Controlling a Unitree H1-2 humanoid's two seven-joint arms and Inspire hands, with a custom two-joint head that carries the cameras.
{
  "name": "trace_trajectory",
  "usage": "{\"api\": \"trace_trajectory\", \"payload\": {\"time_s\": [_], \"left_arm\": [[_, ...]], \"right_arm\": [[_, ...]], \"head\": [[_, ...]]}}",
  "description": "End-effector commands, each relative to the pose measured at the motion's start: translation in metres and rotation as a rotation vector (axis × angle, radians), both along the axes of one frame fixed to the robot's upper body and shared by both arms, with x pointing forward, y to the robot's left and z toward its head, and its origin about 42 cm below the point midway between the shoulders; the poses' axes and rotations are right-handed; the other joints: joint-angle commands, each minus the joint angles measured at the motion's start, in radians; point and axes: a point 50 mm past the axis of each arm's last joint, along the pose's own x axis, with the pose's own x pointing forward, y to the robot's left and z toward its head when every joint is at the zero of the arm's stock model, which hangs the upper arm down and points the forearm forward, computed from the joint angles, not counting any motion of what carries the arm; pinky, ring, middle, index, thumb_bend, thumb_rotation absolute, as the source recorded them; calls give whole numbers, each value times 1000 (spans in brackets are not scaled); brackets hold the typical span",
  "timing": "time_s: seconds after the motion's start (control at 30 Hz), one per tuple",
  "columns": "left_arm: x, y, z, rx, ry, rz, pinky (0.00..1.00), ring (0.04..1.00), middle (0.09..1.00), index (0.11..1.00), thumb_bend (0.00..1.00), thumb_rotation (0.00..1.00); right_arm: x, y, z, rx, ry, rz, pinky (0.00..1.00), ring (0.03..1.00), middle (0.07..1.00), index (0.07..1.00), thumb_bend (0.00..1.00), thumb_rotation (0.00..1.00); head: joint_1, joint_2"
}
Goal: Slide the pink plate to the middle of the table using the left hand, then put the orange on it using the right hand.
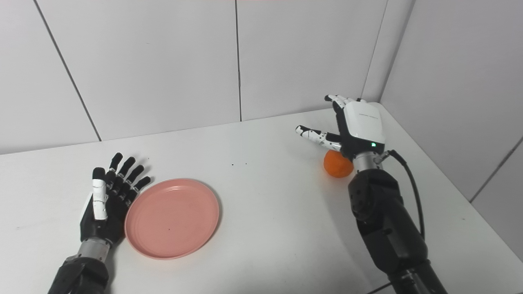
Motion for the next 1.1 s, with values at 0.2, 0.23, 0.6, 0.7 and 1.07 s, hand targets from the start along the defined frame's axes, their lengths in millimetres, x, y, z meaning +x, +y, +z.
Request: {"api": "trace_trajectory", "payload": {"time_s": [0.2,0.23,0.6,0.7,1.07], "left_arm": [[-12,1,-27,-1,133,-11,826,925,956,1000,857,852],[-12,1,-27,2,132,-11,824,922,954,1000,866,853],[-15,0,-28,-1,136,-15,818,927,959,1000,870,842],[-15,0,-28,4,135,-16,816,928,958,1000,871,845],[-16,-1,-30,9,139,-9,817,918,946,1000,865,846]], "right_arm": [[10,-13,4,-66,-62,2,877,857,846,803,936,923],[11,-14,2,-71,-58,0,867,855,845,805,934,932],[20,-15,-10,-90,0,-2,829,847,841,812,916,914],[22,-16,-14,-109,22,3,814,843,836,808,919,907],[24,-15,-23,-90,63,15,812,848,837,804,911,855]], "head": [[3,2],[3,2],[9,4],[8,3],[17,4]]}}
